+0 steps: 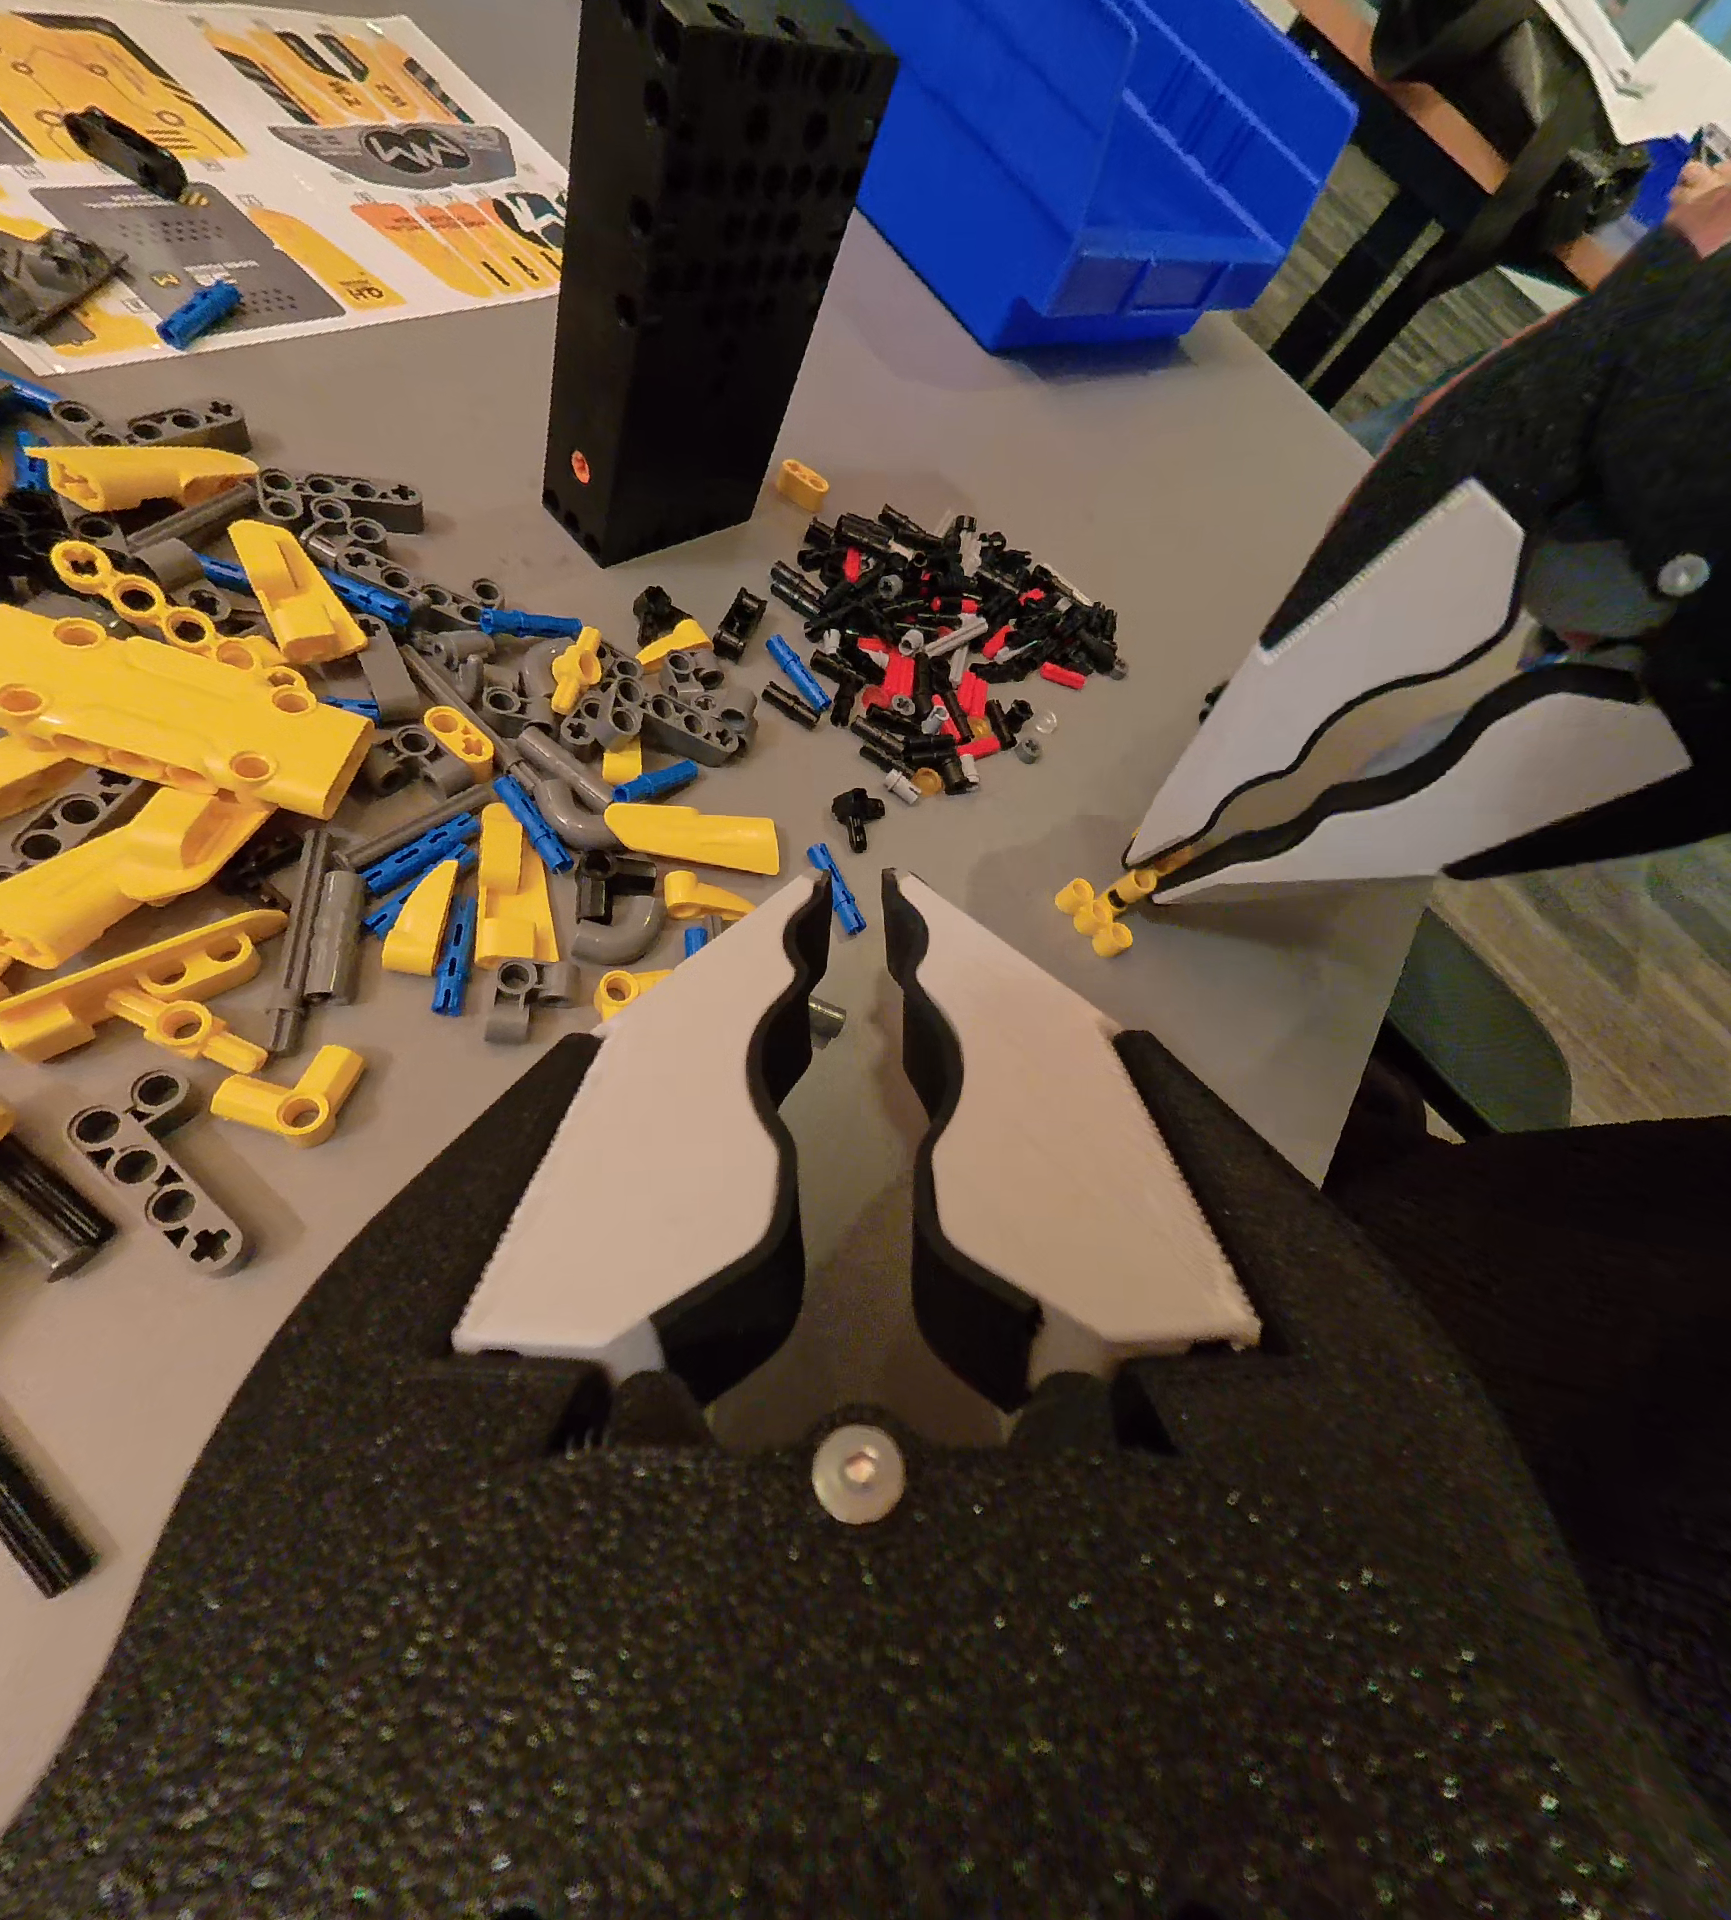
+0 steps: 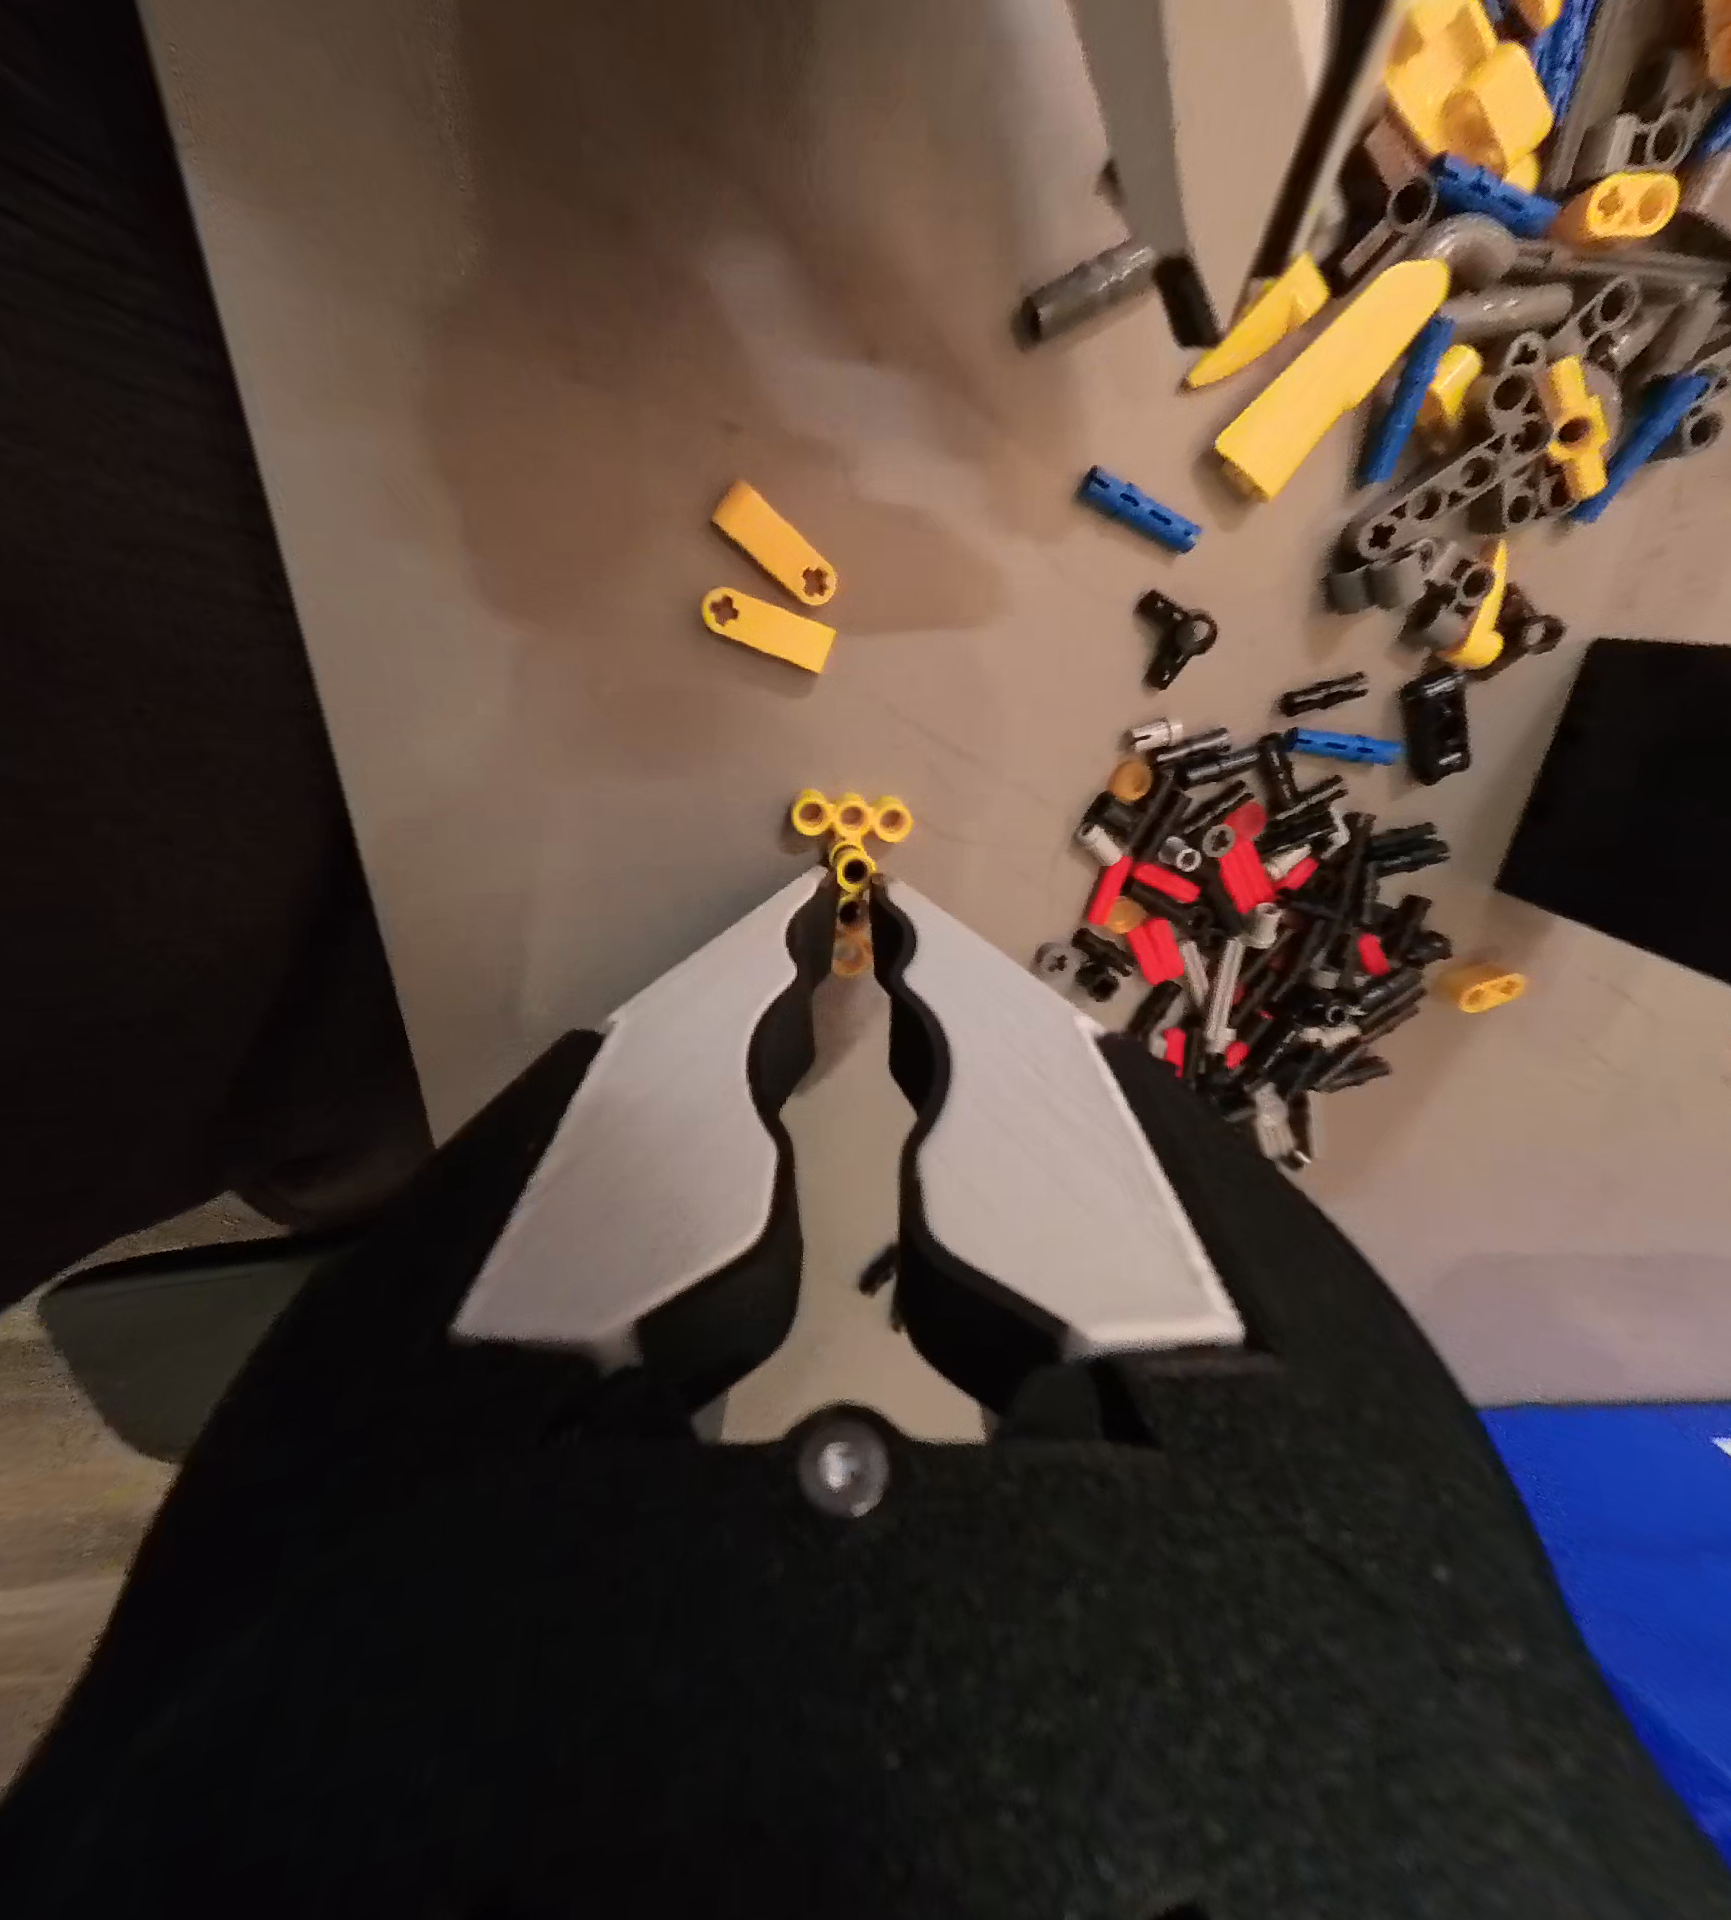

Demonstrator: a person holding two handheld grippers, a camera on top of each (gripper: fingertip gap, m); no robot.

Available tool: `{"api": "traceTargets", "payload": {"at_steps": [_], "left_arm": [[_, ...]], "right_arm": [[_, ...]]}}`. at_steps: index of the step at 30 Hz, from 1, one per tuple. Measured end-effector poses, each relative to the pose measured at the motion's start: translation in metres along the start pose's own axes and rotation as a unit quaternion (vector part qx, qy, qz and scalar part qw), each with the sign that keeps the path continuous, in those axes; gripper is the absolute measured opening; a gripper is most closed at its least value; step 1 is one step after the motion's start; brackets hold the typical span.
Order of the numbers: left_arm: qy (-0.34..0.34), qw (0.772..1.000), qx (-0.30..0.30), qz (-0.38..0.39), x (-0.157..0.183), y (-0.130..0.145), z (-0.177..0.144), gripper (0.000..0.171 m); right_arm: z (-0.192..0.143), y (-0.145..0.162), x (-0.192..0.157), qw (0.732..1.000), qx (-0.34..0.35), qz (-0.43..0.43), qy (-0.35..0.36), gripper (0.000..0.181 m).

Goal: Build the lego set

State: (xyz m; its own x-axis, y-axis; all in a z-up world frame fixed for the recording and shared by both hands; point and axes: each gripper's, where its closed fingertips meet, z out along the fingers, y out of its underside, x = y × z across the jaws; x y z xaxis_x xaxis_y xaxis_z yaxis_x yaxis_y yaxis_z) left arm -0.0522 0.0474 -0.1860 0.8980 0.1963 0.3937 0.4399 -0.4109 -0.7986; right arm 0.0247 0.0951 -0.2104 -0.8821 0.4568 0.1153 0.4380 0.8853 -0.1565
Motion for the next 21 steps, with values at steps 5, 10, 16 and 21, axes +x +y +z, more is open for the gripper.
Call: {"api": "traceTargets", "payload": {"at_steps": [5,10,16,21], "left_arm": [[0.0,1.0,-0.003,-0.001,-0.0002,0.0006,0.0006,0.009],[0.0,1.0,-0.003,-0.001,-0.0002,0.0008,0.0008,0.009],[-0.001,1.0,-0.004,-0.001,-0.0004,0.0012,0.0011,0.009],[-0.002,1.0,-0.003,0.0,-0.0004,0.0008,0.0007,0.009]], "right_arm": [[0.0001,-0.0002,-0.0002,1.0,0.014,0.011,-0.017,0.006],[0.0002,-0.0004,-0.0004,0.998,0.038,0.022,-0.04,0.006],[0.0003,-0.0006,-0.0006,0.997,0.067,0.024,-0.039,0.006],[0.0005,-0.0012,-0.0005,0.994,0.102,0.033,-0.032,0.006]]}}
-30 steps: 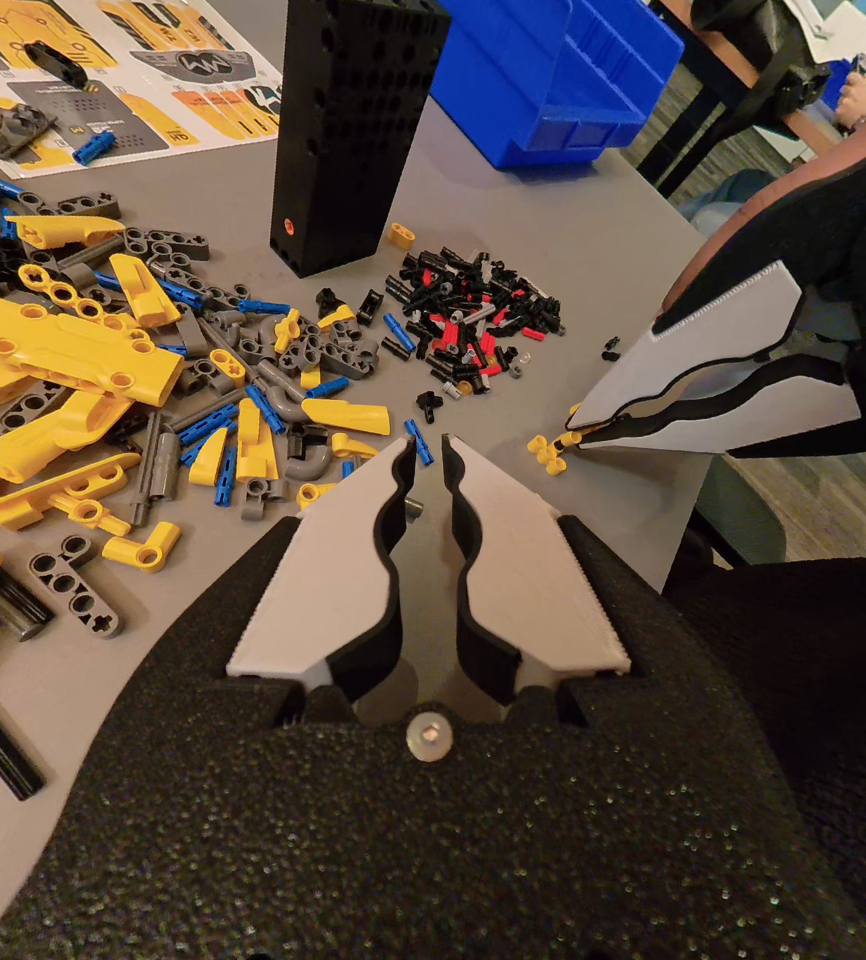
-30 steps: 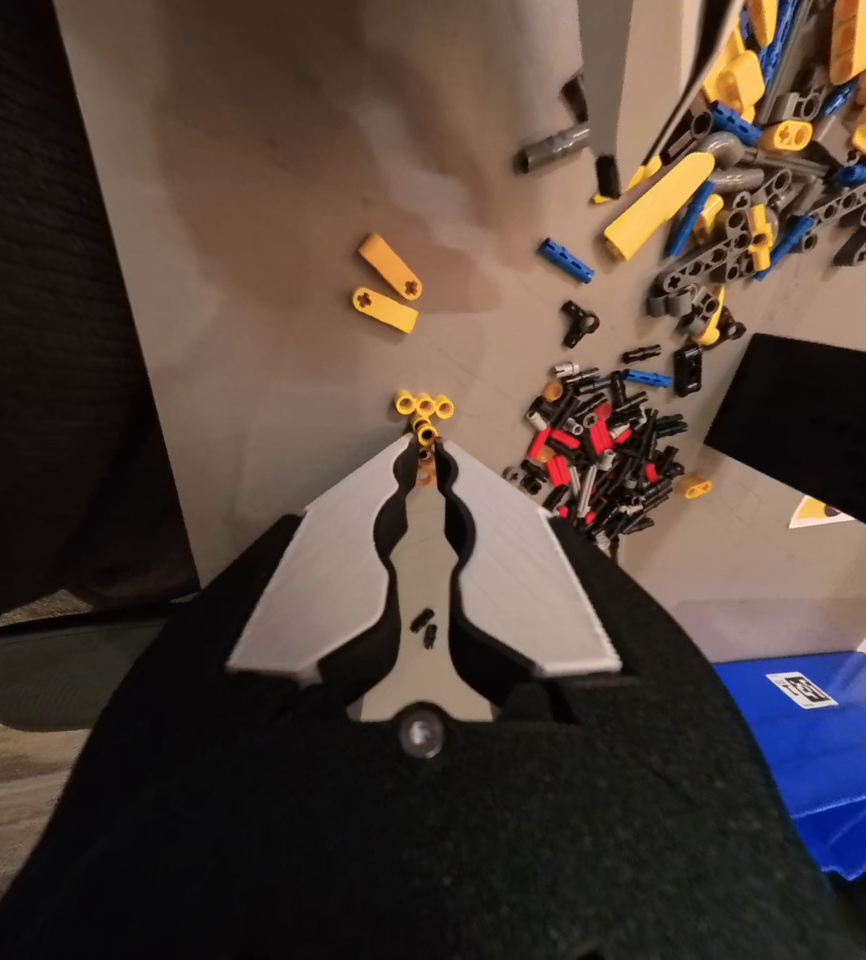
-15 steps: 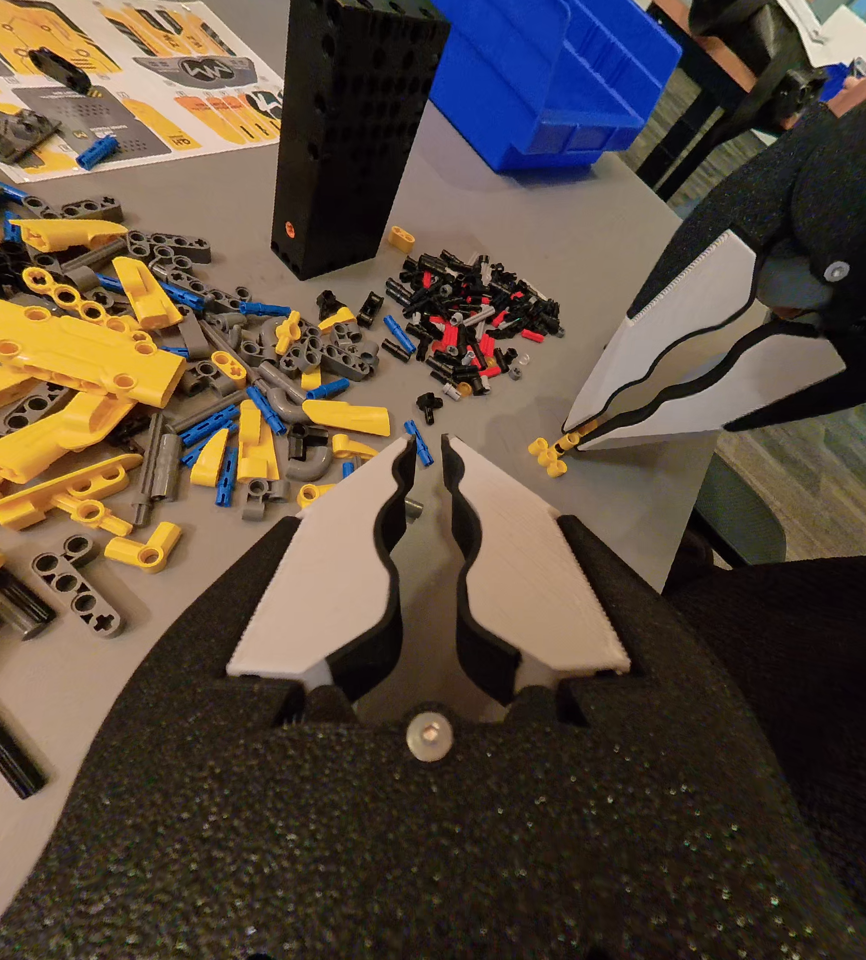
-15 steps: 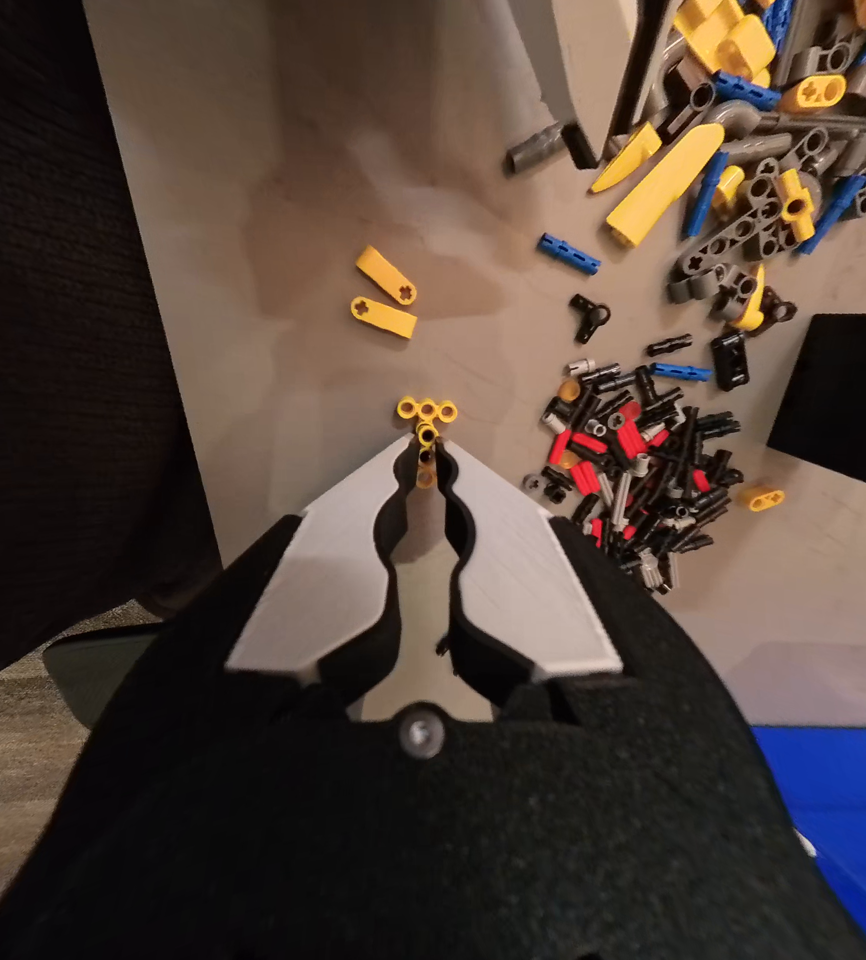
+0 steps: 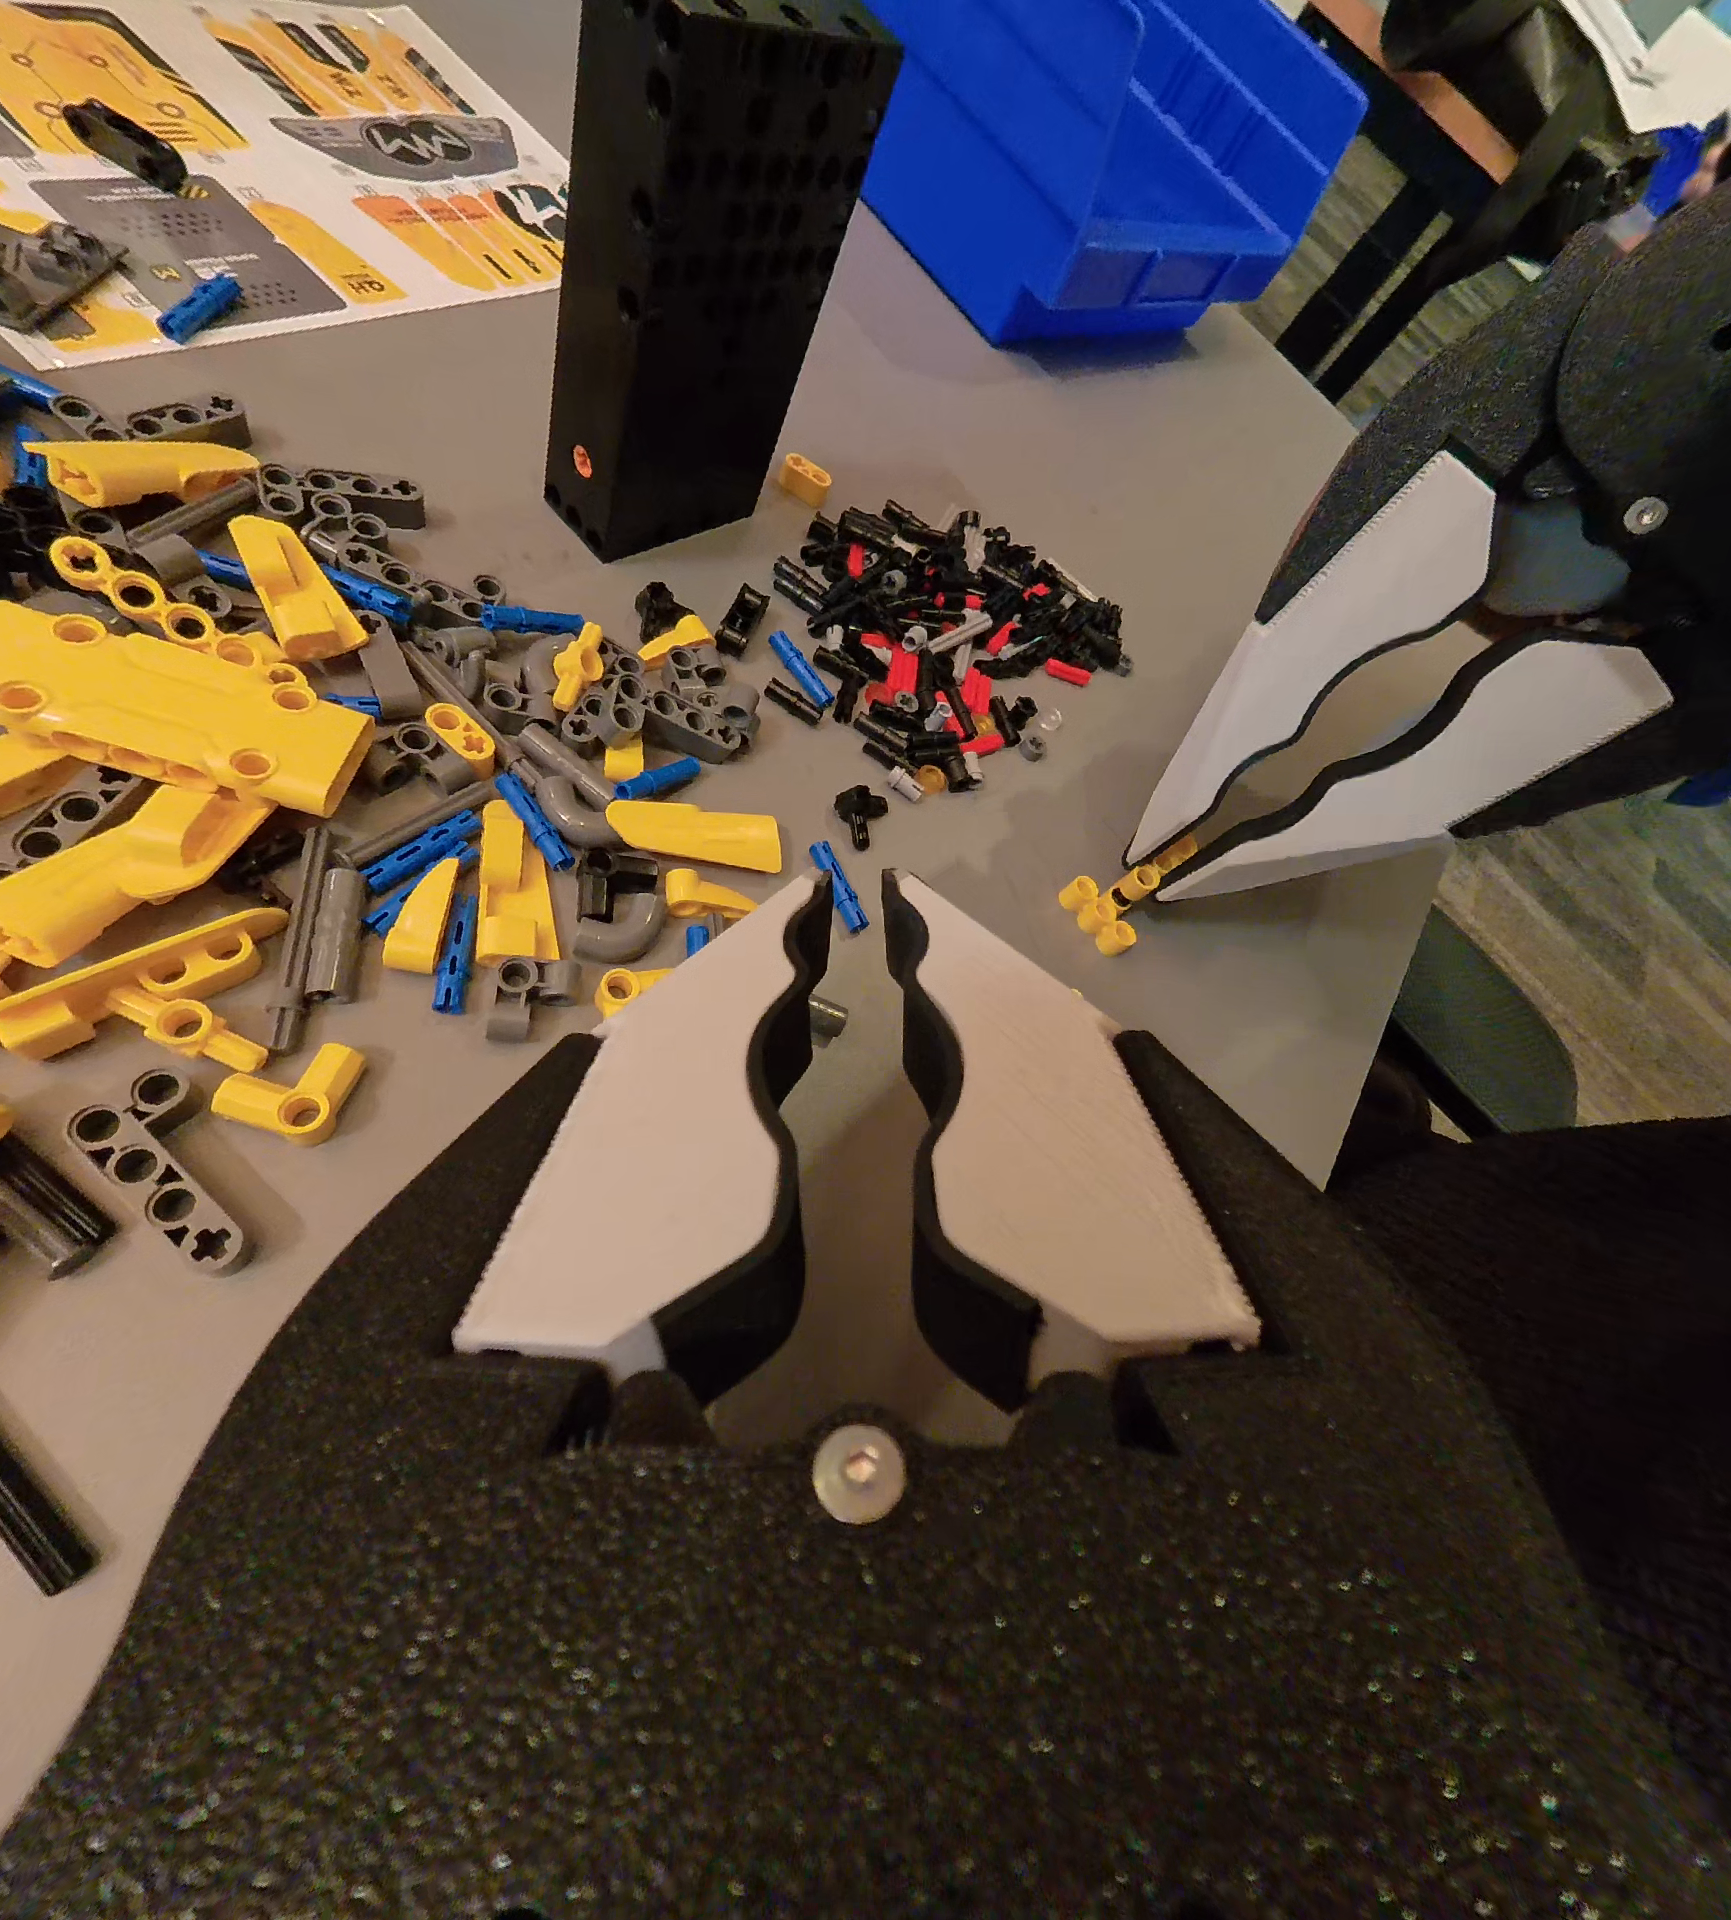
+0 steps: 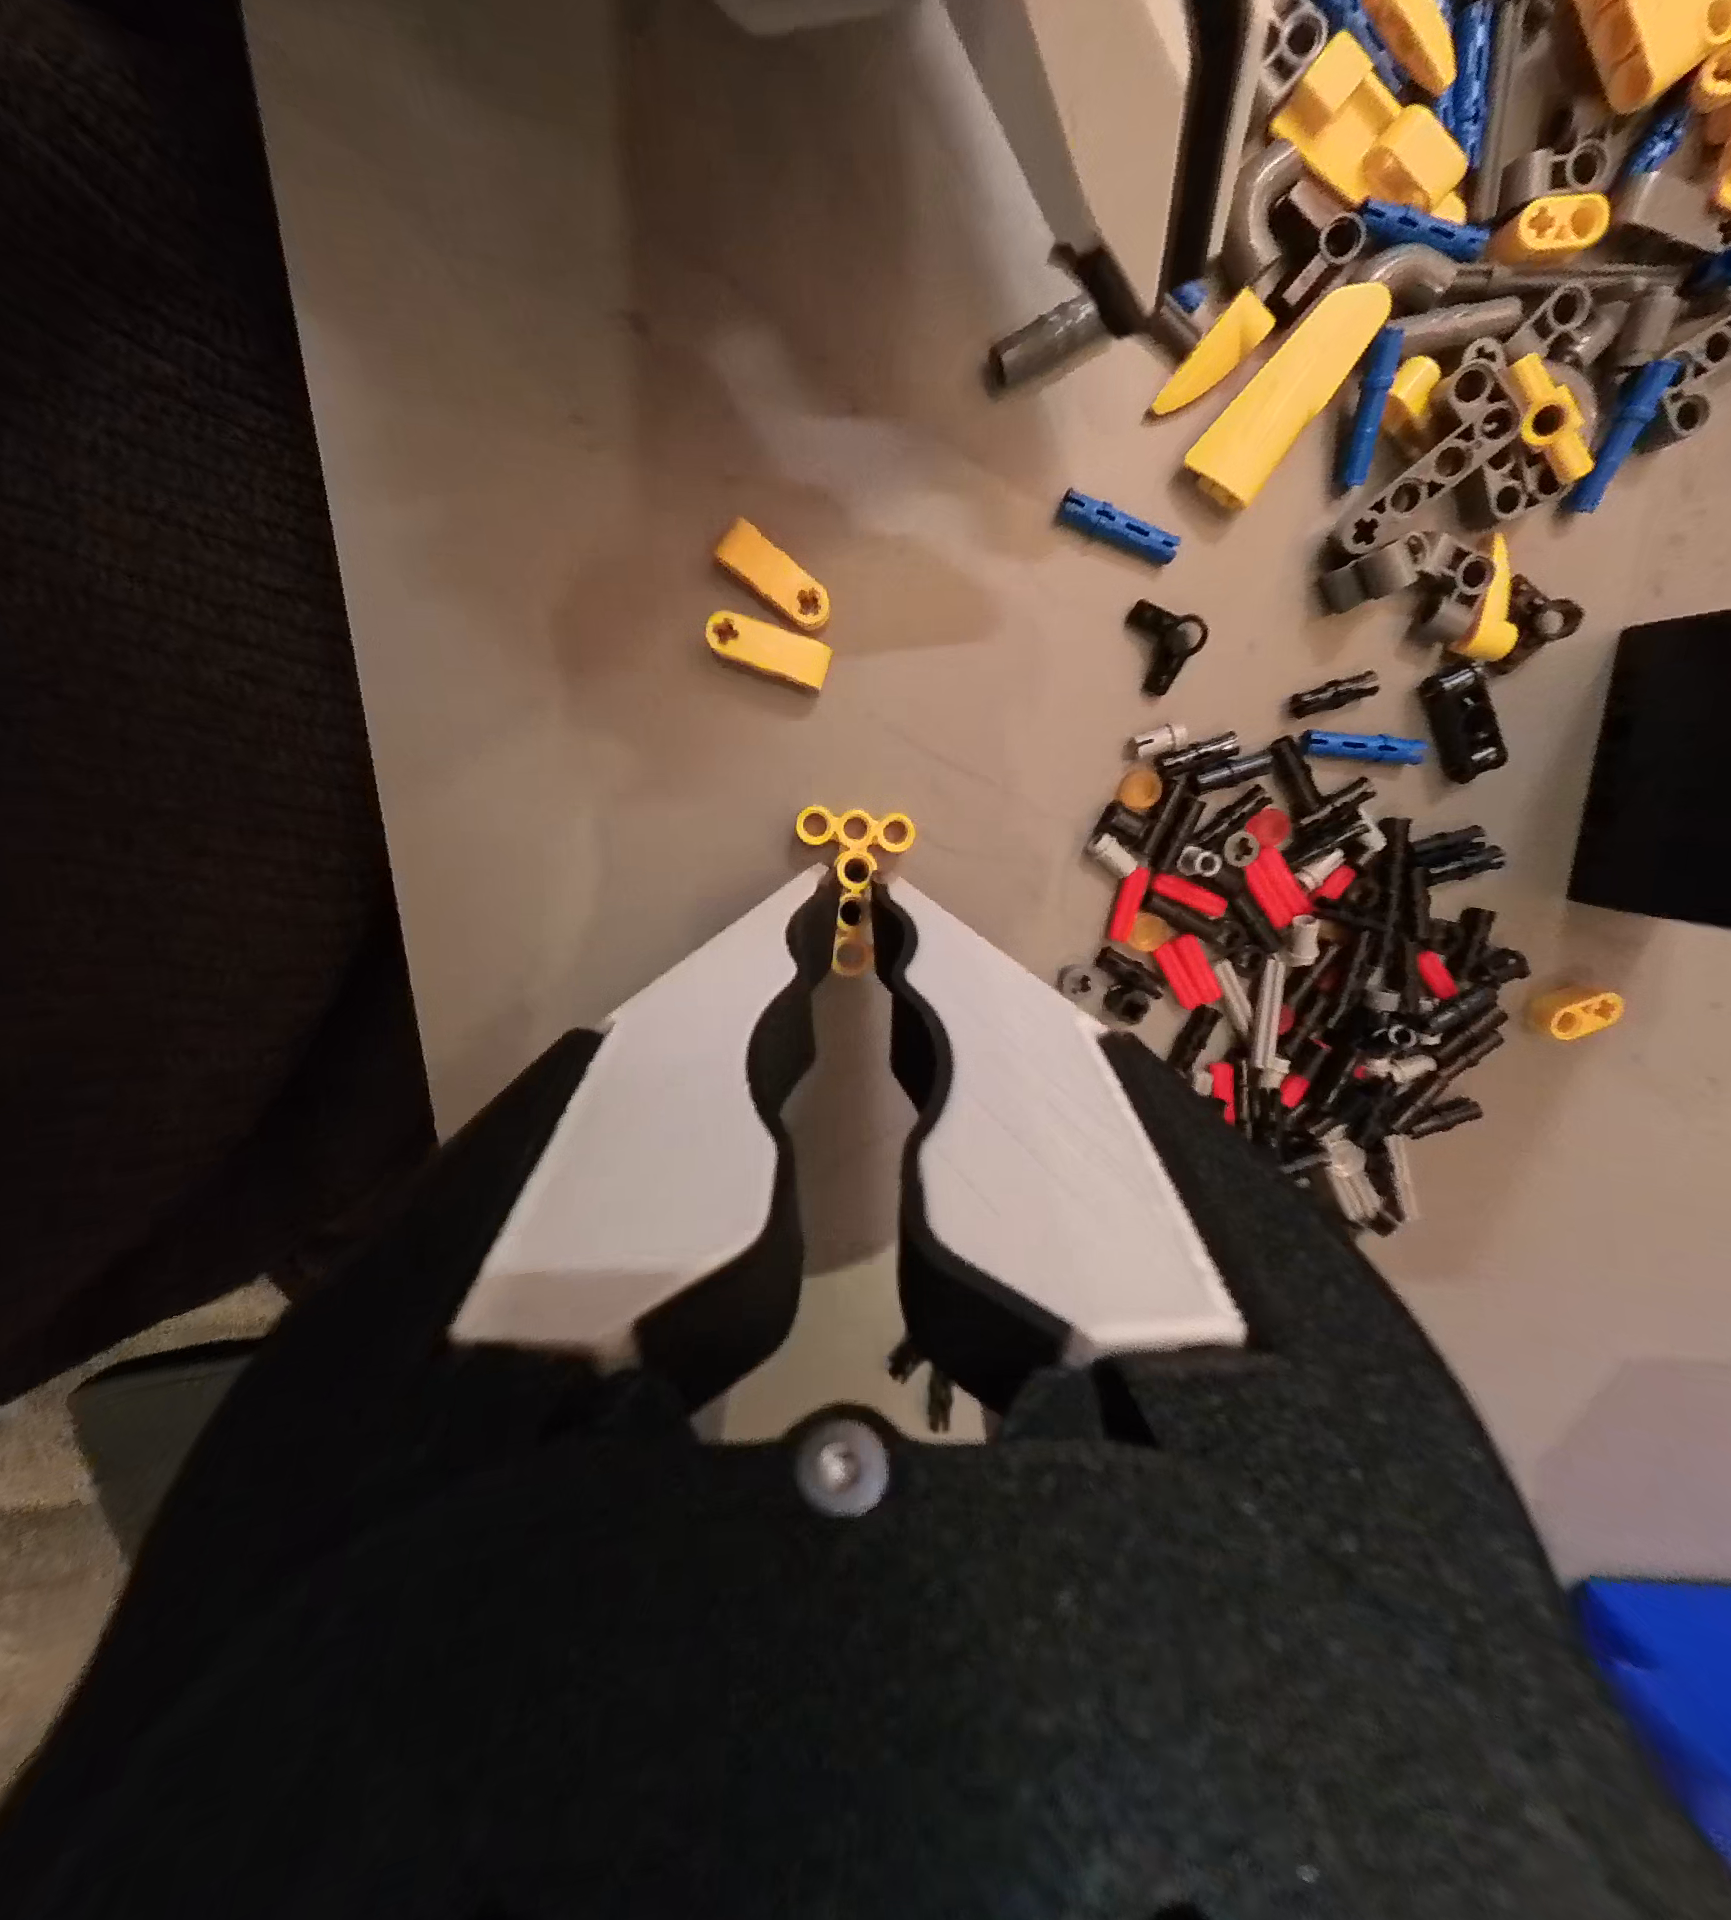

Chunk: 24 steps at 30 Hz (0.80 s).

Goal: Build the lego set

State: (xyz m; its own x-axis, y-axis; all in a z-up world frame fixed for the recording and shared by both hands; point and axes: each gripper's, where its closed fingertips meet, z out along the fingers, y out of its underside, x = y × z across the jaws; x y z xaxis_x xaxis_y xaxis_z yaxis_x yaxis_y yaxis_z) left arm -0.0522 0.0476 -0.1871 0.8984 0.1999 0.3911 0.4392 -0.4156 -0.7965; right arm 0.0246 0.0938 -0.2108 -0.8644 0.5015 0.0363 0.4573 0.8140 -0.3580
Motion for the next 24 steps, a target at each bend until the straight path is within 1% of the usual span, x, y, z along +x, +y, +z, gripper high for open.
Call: {"api": "traceTargets", "payload": {"at_steps": [6,10,14,18,20,22,24], "left_arm": [[-0.002,1.0,-0.002,0.001,0.0,0.001,0.0,0.009],[-0.004,1.0,-0.006,0.001,-0.001,0.002,0.001,0.009],[-0.007,1.0,-0.012,0.003,-0.001,0.003,0.003,0.009],[-0.009,1.0,-0.016,0.004,-0.001,0.004,0.004,0.009],[-0.01,1.0,-0.02,0.004,-0.002,0.005,0.004,0.009],[-0.013,1.0,-0.021,0.006,-0.002,0.006,0.005,0.009],[-0.014,1.0,-0.022,0.007,-0.002,0.006,0.005,0.009]], "right_arm": [[0.0,-0.001,-0.001,0.995,0.087,0.04,0.008,0.007],[0.007,0.002,-0.003,0.991,0.12,0.053,0.036,0.007],[0.008,0.001,-0.001,0.989,0.118,0.025,0.088,0.008],[0.012,0.001,-0.002,0.987,0.123,0.051,0.087,0.008],[0.008,-0.004,0.001,0.982,0.15,0.055,0.101,0.01],[-0.002,-0.014,0.004,0.973,0.19,0.077,0.103,0.021],[-0.014,-0.02,0.01,0.964,0.22,0.099,0.109,0.022]]}}
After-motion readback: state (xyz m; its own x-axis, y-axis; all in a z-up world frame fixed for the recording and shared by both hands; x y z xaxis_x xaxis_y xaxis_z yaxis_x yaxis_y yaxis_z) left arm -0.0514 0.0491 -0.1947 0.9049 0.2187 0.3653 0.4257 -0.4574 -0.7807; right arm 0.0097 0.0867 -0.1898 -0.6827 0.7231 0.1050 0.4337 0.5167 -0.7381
